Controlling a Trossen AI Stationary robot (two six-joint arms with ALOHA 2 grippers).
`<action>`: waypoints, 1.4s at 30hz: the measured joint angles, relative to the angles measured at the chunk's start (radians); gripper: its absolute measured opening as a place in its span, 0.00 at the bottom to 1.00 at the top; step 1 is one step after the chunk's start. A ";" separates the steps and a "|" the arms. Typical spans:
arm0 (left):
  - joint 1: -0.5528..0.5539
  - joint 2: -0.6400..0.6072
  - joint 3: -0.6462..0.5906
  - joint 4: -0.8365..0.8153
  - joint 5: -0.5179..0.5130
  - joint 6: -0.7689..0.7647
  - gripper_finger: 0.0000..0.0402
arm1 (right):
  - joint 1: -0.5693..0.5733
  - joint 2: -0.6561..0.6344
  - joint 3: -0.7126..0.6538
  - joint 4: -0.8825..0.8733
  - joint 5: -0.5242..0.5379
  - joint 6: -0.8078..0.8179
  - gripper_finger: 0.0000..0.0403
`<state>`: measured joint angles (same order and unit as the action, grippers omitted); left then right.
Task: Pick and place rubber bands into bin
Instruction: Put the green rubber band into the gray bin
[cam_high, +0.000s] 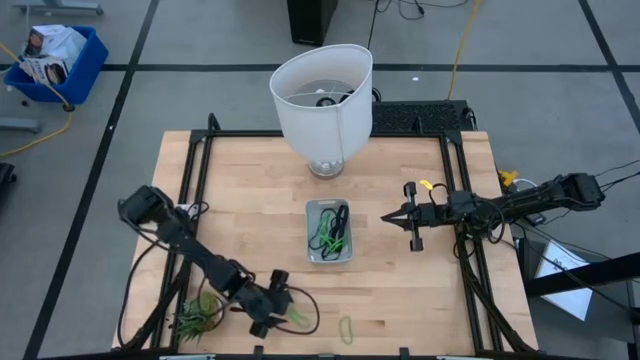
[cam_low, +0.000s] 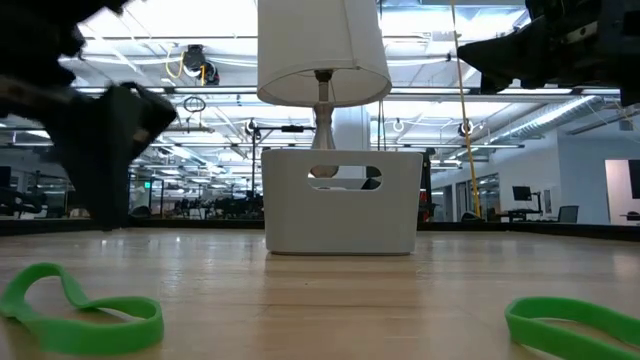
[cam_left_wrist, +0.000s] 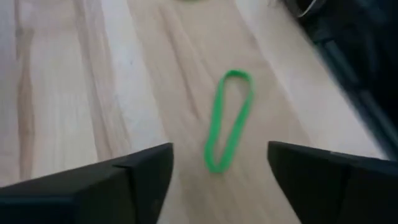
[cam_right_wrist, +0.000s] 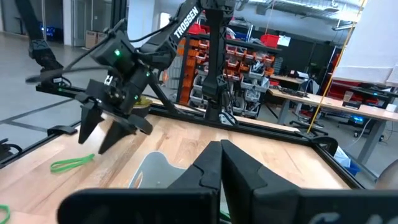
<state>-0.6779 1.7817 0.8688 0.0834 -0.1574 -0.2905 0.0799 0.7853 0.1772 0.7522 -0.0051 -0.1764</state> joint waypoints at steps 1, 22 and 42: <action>0.003 0.008 0.000 0.000 0.000 -0.002 0.69 | 0.000 0.000 0.000 0.000 0.000 0.000 0.00; 0.057 0.103 0.001 0.113 0.180 -0.032 0.31 | 0.000 0.000 0.000 -0.004 0.002 -0.011 0.00; 0.077 -0.240 -0.003 -0.255 -0.025 0.235 0.01 | 0.000 0.000 0.000 -0.012 0.003 -0.007 0.00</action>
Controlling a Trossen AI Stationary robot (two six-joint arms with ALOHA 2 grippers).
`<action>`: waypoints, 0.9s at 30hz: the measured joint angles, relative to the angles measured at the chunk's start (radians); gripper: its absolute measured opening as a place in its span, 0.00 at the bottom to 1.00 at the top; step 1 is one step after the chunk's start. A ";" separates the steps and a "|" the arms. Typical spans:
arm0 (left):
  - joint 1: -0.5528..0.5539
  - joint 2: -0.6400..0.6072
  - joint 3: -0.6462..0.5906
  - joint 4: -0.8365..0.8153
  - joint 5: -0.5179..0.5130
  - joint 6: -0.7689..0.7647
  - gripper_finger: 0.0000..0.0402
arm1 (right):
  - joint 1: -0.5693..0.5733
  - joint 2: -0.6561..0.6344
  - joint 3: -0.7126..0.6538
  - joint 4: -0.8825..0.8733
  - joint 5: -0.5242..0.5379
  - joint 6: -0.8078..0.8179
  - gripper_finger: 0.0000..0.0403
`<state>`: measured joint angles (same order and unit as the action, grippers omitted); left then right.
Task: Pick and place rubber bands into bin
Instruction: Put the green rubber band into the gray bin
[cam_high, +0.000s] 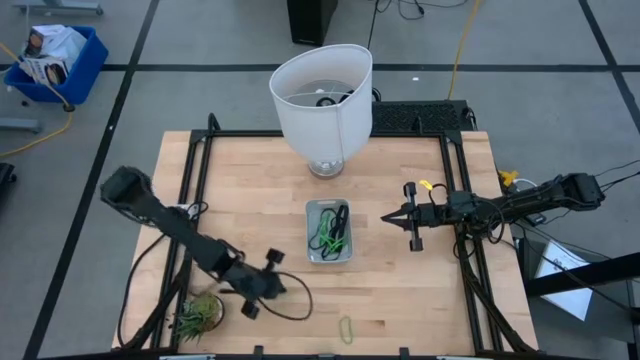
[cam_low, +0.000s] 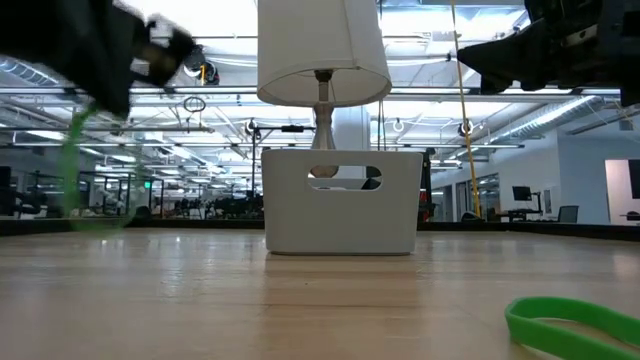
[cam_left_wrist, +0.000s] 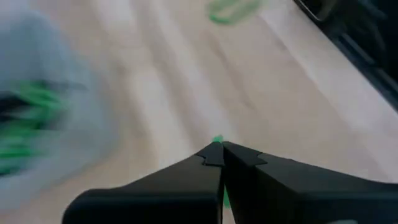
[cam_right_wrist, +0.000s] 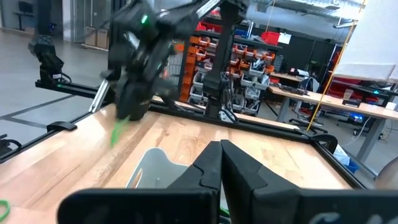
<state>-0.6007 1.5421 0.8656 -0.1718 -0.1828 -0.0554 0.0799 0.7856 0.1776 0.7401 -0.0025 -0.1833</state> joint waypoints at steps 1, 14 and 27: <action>-0.001 -0.044 0.000 -0.035 -0.039 0.019 0.00 | 0.000 0.000 0.000 -0.002 0.000 0.003 0.00; 0.173 -0.566 -0.404 0.117 -0.212 0.037 0.00 | 0.000 0.000 0.000 -0.016 0.000 0.005 0.00; 0.393 -0.416 -0.343 0.331 -0.007 0.101 0.00 | 0.000 0.000 0.000 -0.011 0.002 -0.017 0.00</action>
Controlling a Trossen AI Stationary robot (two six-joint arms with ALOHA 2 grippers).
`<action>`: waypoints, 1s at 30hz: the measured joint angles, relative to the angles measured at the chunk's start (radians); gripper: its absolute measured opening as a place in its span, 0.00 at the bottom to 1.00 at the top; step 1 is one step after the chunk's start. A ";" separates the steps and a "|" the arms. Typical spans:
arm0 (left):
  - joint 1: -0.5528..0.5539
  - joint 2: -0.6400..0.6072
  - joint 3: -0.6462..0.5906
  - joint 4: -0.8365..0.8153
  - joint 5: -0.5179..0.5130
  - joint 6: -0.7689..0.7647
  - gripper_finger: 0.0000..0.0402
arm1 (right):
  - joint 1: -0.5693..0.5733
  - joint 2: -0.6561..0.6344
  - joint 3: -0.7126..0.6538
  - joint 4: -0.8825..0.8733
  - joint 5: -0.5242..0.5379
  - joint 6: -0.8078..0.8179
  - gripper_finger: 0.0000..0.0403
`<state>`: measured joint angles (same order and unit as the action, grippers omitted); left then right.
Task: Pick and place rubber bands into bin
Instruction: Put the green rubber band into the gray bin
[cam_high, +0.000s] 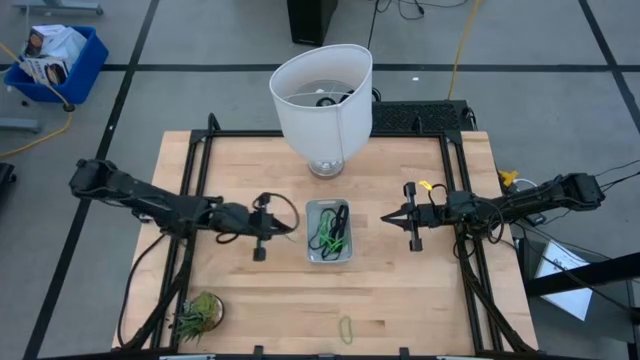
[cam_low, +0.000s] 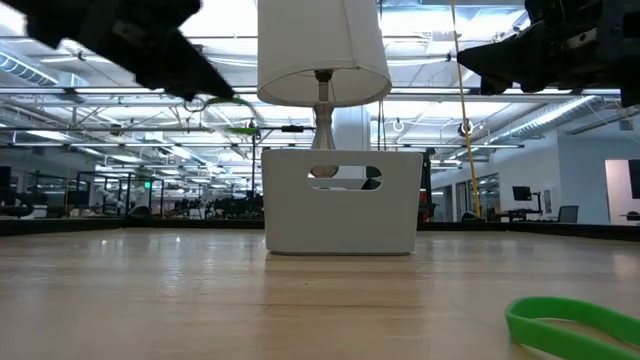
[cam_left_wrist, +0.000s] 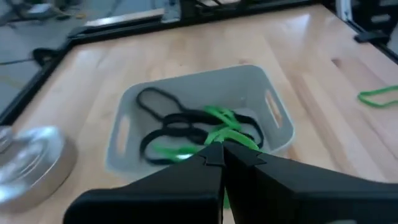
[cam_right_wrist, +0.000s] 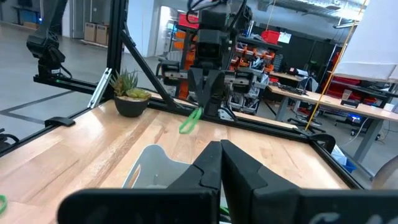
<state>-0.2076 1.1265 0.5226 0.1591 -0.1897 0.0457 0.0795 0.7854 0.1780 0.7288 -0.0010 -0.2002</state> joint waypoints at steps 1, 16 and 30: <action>0.014 0.035 0.029 -0.006 0.030 0.019 0.00 | 0.000 0.000 0.000 -0.001 0.000 0.001 0.00; 0.189 0.459 0.283 -0.019 0.168 0.089 0.05 | 0.000 0.000 0.000 -0.034 0.000 0.008 0.00; 0.190 0.475 0.345 -0.029 0.213 0.104 0.55 | 0.000 0.000 0.000 -0.050 0.000 0.003 0.00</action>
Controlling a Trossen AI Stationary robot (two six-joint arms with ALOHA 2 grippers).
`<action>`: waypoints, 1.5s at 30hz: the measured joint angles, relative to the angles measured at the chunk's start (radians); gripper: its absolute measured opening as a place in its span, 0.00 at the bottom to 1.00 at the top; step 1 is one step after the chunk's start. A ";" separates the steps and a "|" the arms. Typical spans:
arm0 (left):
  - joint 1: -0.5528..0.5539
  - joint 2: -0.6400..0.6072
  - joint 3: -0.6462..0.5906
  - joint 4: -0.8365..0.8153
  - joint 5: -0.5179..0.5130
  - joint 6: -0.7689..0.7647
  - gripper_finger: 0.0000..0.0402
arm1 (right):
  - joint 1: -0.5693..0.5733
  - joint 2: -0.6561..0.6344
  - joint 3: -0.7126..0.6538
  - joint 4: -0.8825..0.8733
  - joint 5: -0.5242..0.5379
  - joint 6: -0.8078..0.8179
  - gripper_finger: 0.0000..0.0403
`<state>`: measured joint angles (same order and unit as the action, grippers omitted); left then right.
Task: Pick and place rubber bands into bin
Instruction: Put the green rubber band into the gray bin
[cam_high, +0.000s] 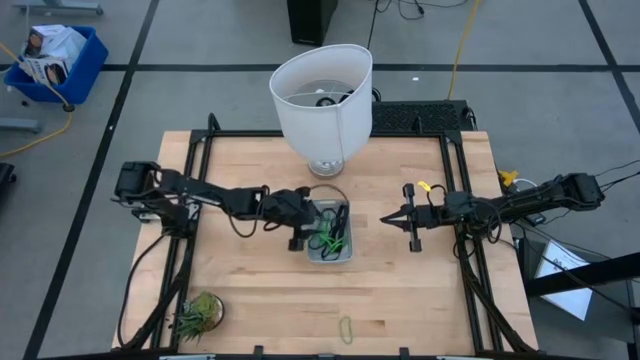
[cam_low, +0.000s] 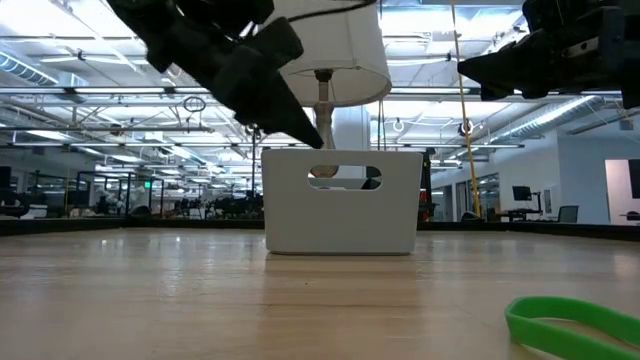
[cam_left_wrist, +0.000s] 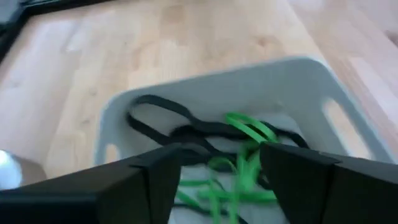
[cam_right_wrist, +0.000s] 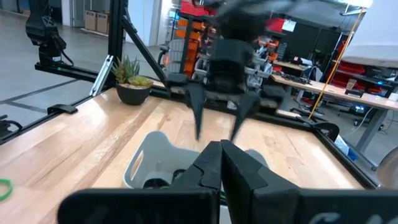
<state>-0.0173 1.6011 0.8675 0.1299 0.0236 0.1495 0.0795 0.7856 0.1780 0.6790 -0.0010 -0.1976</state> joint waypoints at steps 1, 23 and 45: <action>-0.011 -0.011 0.000 -0.029 -0.006 0.024 0.57 | 0.000 0.000 0.000 -0.004 0.000 0.001 0.00; -0.155 -0.603 -0.546 0.417 -0.183 0.055 0.01 | 0.000 0.000 0.000 -0.026 0.000 0.049 0.00; -0.248 -0.981 -0.822 0.409 -0.289 0.104 0.00 | 0.000 0.000 0.000 -0.026 0.058 0.014 0.00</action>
<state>-0.2649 0.6201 0.0452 0.5385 -0.2655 0.2539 0.0792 0.7853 0.1780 0.6529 0.0570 -0.1839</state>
